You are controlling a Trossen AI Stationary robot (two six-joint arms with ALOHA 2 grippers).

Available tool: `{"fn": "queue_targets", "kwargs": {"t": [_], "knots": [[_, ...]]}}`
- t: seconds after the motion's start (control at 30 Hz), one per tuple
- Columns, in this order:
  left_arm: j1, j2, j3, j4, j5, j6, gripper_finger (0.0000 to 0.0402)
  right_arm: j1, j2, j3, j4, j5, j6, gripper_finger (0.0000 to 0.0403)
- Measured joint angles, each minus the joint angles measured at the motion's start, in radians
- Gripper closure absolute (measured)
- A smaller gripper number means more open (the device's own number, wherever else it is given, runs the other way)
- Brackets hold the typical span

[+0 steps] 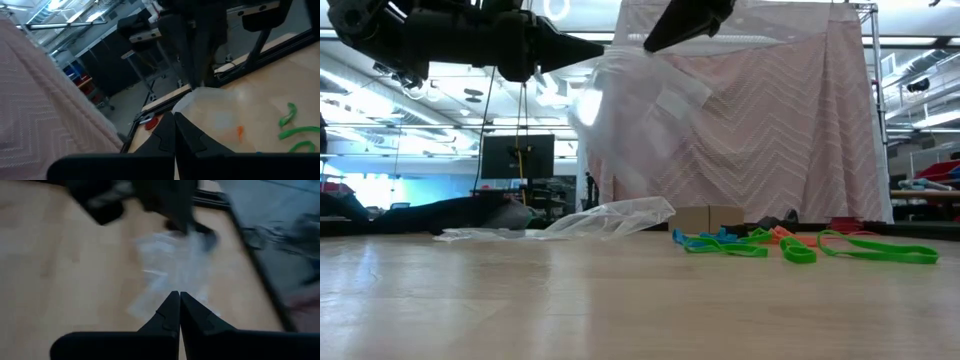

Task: Sort rubber bands
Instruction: Open the transparent zip bag

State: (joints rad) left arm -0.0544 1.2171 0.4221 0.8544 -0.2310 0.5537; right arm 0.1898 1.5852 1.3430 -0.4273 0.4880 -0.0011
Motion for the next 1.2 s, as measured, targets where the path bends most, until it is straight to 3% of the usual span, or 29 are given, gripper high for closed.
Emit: {"fn": "queue_targets", "kwargs": {"t": [0.3, 0.67, 0.9, 1.2], "knots": [[0.0, 0.0, 0.0, 0.025, -0.075, 0.122, 0.0401, 0.012, 0.0, 0.0, -0.074, 0.205, 0.015, 0.0403], [0.0, 0.0, 0.0, 0.025, -0.089, 0.173, 0.0401, 0.013, 0.0, 0.0, -0.091, 0.187, -0.008, 0.0403], [0.0, 0.0, 0.0, 0.034, -0.087, 0.174, 0.0401, -0.009, 0.0, 0.0, -0.053, 0.102, -0.011, 0.0403], [0.0, 0.0, 0.0, 0.042, -0.084, 0.174, 0.0401, -0.021, 0.0, 0.0, 0.047, 0.118, -0.107, 0.0403]]}}
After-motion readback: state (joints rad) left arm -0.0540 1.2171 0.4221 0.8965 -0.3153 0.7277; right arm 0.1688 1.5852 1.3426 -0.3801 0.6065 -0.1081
